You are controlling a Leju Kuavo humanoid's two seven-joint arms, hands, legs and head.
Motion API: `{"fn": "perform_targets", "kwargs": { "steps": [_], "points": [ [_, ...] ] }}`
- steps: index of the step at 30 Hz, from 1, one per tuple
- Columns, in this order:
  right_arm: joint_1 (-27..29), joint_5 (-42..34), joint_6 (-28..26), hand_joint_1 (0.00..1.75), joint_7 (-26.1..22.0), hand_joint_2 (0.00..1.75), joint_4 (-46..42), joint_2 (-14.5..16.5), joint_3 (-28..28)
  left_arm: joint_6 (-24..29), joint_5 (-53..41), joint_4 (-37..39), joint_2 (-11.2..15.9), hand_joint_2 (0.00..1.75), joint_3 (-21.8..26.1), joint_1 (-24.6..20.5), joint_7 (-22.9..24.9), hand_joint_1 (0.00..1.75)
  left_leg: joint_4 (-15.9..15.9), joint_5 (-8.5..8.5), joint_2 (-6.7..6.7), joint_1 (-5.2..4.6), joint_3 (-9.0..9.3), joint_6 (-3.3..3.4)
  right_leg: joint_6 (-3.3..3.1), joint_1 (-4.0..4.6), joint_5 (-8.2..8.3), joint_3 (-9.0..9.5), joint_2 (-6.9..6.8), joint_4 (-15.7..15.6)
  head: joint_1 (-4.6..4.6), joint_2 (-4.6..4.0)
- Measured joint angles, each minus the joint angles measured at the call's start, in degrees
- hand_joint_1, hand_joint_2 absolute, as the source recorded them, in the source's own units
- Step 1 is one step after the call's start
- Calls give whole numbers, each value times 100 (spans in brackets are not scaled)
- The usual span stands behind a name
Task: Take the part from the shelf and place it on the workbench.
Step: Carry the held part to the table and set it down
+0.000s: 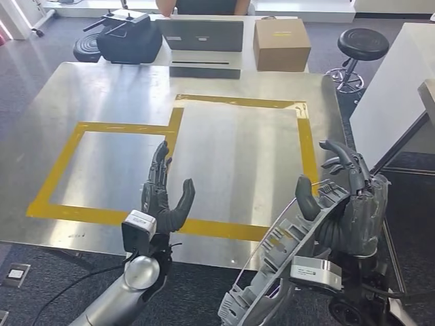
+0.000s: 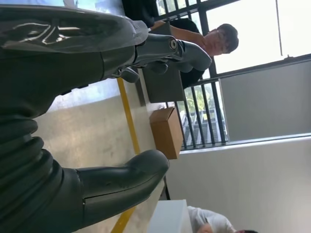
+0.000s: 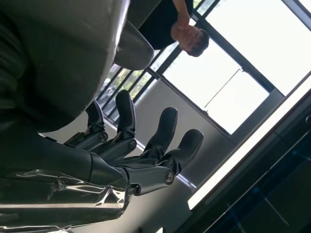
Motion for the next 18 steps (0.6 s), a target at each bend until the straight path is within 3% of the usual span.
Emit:
{"fn": "perform_targets", "kwargs": {
  "steps": [1, 3, 5, 6, 7, 9, 11, 14, 18],
  "points": [
    [-35, -17, 1, 175, 5, 175, 22, 1, 8, -5, -2, 0, -2, 175, -2, -11, -1, 0, 153, -93, 111, -10, -73, -26, -38, -11, 16, 16, -57, -30, -23, -1],
    [-76, -23, 3, 175, 8, 175, 66, 2, 23, -7, -4, 0, -6, 175, -5, -33, -3, 0, 830, -433, 399, -20, -406, -66, -90, -4, 25, 33, -173, -60, -68, -1],
    [-100, -23, 4, 175, 9, 175, 108, 3, 40, -7, -3, 0, -6, 175, -9, -34, -3, 0, 1592, -704, 519, 5, -810, -99, -107, 10, 15, 28, -288, -59, -103, -1],
    [-110, -22, 4, 175, 9, 175, 130, 3, 50, -8, -3, 0, -5, 175, -10, -30, -3, 0, 1722, -696, 539, 19, -890, -111, -107, 12, 8, 31, -342, -59, -120, -1],
    [-122, -22, 4, 175, 10, 175, 150, 3, 57, -8, -3, 0, -5, 175, -11, -28, -3, 0, 1601, -577, 559, 32, -840, -118, -103, 12, 0, 35, -390, -58, -127, -1],
    [-149, -22, 4, 175, 10, 175, 184, 3, 70, -9, -3, 0, -5, 175, -11, -32, -3, 0, 797, -194, 669, 49, -446, -118, -65, 10, -32, 51, -461, -48, -150, 0],
    [-184, -25, 4, 175, 12, 175, 210, 2, 81, -11, -3, 0, -13, 175, -16, -43, -3, 0, 146, 6, 782, 33, -116, -86, -3, 41, -73, 48, -496, -24, -197, -1],
    [-259, -132, 23, 175, 25, 175, 272, 1, 104, -35, 5, 1, -21, 175, -24, -53, -7, 0, 31, -11, 759, 9, -65, 0, 52, 66, -116, 66, -532, -27, -202, -1],
    [-569, -430, 141, 175, 26, 175, 497, 1, 162, -92, 33, 6, -54, 175, -44, -86, -37, 0, 22, -14, 718, 21, -65, 21, -36, 51, -117, 99, -527, -32, -139, 0]
  ]
}}
